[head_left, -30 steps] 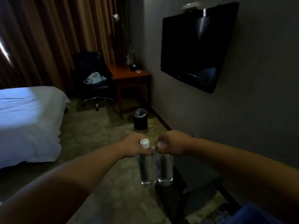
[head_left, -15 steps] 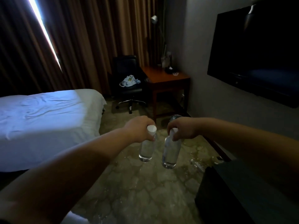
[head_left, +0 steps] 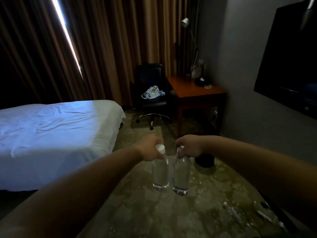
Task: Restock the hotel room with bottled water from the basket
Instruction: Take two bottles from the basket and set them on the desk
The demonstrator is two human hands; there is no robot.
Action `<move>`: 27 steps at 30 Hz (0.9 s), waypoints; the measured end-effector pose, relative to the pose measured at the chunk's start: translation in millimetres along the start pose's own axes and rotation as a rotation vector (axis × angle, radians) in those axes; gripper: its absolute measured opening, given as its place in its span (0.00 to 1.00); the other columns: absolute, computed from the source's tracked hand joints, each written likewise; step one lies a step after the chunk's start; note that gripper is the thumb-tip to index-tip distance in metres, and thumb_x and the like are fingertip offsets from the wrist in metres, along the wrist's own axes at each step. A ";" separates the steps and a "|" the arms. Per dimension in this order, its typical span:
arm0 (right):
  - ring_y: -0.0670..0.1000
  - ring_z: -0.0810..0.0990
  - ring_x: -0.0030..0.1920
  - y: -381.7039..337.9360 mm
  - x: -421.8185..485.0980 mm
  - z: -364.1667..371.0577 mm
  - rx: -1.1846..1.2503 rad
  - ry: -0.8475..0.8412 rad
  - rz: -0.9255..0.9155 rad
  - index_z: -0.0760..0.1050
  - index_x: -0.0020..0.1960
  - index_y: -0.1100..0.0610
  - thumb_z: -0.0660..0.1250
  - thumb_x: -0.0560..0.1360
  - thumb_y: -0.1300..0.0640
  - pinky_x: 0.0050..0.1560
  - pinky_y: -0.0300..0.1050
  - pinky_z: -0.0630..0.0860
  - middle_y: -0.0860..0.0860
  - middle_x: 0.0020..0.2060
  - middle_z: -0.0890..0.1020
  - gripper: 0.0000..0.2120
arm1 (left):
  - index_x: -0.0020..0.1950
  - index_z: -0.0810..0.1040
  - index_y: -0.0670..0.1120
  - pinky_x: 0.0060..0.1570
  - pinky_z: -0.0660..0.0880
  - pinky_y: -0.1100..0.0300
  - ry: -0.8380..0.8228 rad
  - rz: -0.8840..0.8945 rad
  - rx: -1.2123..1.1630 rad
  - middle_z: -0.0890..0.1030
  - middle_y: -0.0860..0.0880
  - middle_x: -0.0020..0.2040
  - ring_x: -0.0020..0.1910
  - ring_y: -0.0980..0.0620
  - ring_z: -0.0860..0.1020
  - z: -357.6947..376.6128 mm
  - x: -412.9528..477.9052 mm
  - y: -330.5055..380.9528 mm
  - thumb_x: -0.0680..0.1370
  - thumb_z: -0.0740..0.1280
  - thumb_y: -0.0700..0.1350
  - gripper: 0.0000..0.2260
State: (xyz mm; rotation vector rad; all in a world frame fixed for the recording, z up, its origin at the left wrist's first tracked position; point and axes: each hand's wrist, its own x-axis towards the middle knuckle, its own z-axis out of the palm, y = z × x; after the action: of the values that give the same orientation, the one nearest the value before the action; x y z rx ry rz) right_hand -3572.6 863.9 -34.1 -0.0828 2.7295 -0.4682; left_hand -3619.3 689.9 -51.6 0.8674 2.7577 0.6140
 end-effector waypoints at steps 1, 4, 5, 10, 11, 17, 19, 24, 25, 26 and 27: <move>0.56 0.78 0.51 12.4 17.2 -9.4 -0.004 0.000 -0.008 0.73 0.54 0.52 0.65 0.73 0.51 0.49 0.51 0.78 0.54 0.51 0.77 0.11 | 0.56 0.77 0.46 0.50 0.75 0.57 0.007 -0.022 0.005 0.79 0.48 0.53 0.51 0.51 0.77 -0.2 23.8 0.1 0.70 0.74 0.46 0.16; 0.53 0.76 0.50 50.9 62.7 -41.0 0.012 0.003 -0.037 0.74 0.54 0.52 0.65 0.74 0.51 0.46 0.48 0.75 0.51 0.49 0.75 0.10 | 0.56 0.77 0.47 0.48 0.73 0.59 0.044 -0.079 0.006 0.78 0.48 0.53 0.51 0.51 0.76 -2.9 92.6 0.5 0.70 0.74 0.45 0.16; 0.53 0.76 0.49 64.3 76.8 -52.8 0.023 0.000 -0.042 0.74 0.54 0.52 0.66 0.74 0.52 0.45 0.47 0.74 0.51 0.49 0.75 0.10 | 0.56 0.76 0.47 0.48 0.73 0.59 0.067 -0.098 0.005 0.77 0.48 0.53 0.51 0.51 0.75 -5.4 115.6 0.5 0.70 0.74 0.45 0.16; 0.48 0.74 0.47 119.0 136.3 -106.2 0.087 0.054 -0.054 0.75 0.56 0.51 0.66 0.74 0.51 0.38 0.39 0.70 0.48 0.49 0.74 0.12 | 0.55 0.76 0.48 0.41 0.68 0.62 0.172 -0.124 -0.018 0.72 0.52 0.48 0.46 0.53 0.72 -17.1 210.1 0.5 0.69 0.75 0.47 0.17; 0.48 0.74 0.48 128.8 148.1 -115.0 0.098 0.076 -0.054 0.75 0.55 0.50 0.66 0.74 0.50 0.38 0.39 0.69 0.47 0.49 0.74 0.11 | 0.55 0.76 0.48 0.40 0.67 0.62 0.181 -0.120 -0.015 0.72 0.52 0.47 0.46 0.53 0.72 -18.5 228.0 0.6 0.69 0.75 0.48 0.17; 0.49 0.76 0.48 179.8 221.9 -163.6 0.201 0.172 -0.006 0.74 0.51 0.51 0.66 0.73 0.51 0.41 0.41 0.74 0.50 0.49 0.76 0.08 | 0.54 0.77 0.47 0.42 0.69 0.60 0.130 -0.096 0.000 0.74 0.51 0.46 0.46 0.53 0.73 -28.8 336.3 -4.9 0.68 0.75 0.50 0.17; 0.52 0.77 0.51 194.8 246.7 -176.2 0.212 0.196 0.014 0.75 0.51 0.52 0.66 0.74 0.51 0.47 0.45 0.76 0.51 0.51 0.77 0.08 | 0.54 0.78 0.46 0.43 0.70 0.59 0.105 -0.083 -0.010 0.74 0.51 0.46 0.46 0.52 0.74 -29.8 370.1 -10.2 0.68 0.75 0.50 0.17; 0.52 0.76 0.51 232.3 318.8 -205.7 0.232 0.238 0.087 0.75 0.53 0.54 0.64 0.74 0.52 0.45 0.44 0.74 0.52 0.51 0.77 0.10 | 0.53 0.78 0.47 0.42 0.72 0.61 0.071 -0.002 -0.071 0.78 0.49 0.50 0.48 0.52 0.76 -32.2 463.2 -27.2 0.69 0.75 0.48 0.15; 0.51 0.76 0.50 238.8 334.0 -213.4 0.233 0.241 0.100 0.75 0.53 0.53 0.64 0.74 0.52 0.43 0.42 0.73 0.51 0.50 0.77 0.09 | 0.53 0.77 0.47 0.42 0.72 0.61 0.066 0.023 -0.075 0.78 0.49 0.51 0.48 0.53 0.76 -34.4 482.4 -29.4 0.69 0.75 0.48 0.15; 0.50 0.76 0.49 245.0 349.5 -221.8 0.232 0.244 0.115 0.75 0.52 0.53 0.64 0.74 0.52 0.41 0.41 0.73 0.50 0.49 0.77 0.08 | 0.54 0.77 0.47 0.43 0.71 0.61 0.059 0.043 -0.070 0.78 0.49 0.51 0.49 0.53 0.75 -37.5 501.7 -31.9 0.69 0.74 0.47 0.15; 0.49 0.75 0.48 250.8 364.4 -230.8 0.226 0.249 0.129 0.75 0.51 0.52 0.64 0.74 0.52 0.40 0.40 0.72 0.50 0.48 0.76 0.07 | 0.55 0.77 0.47 0.45 0.71 0.61 0.056 0.057 -0.063 0.78 0.50 0.52 0.49 0.53 0.75 -41.4 520.7 -34.3 0.70 0.74 0.47 0.16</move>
State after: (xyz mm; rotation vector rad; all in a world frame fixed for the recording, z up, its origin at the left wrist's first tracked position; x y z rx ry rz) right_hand -3995.1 1129.1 -41.8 0.2231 2.8750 -0.7916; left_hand -4071.5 953.5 -56.5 0.9313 2.7542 0.7424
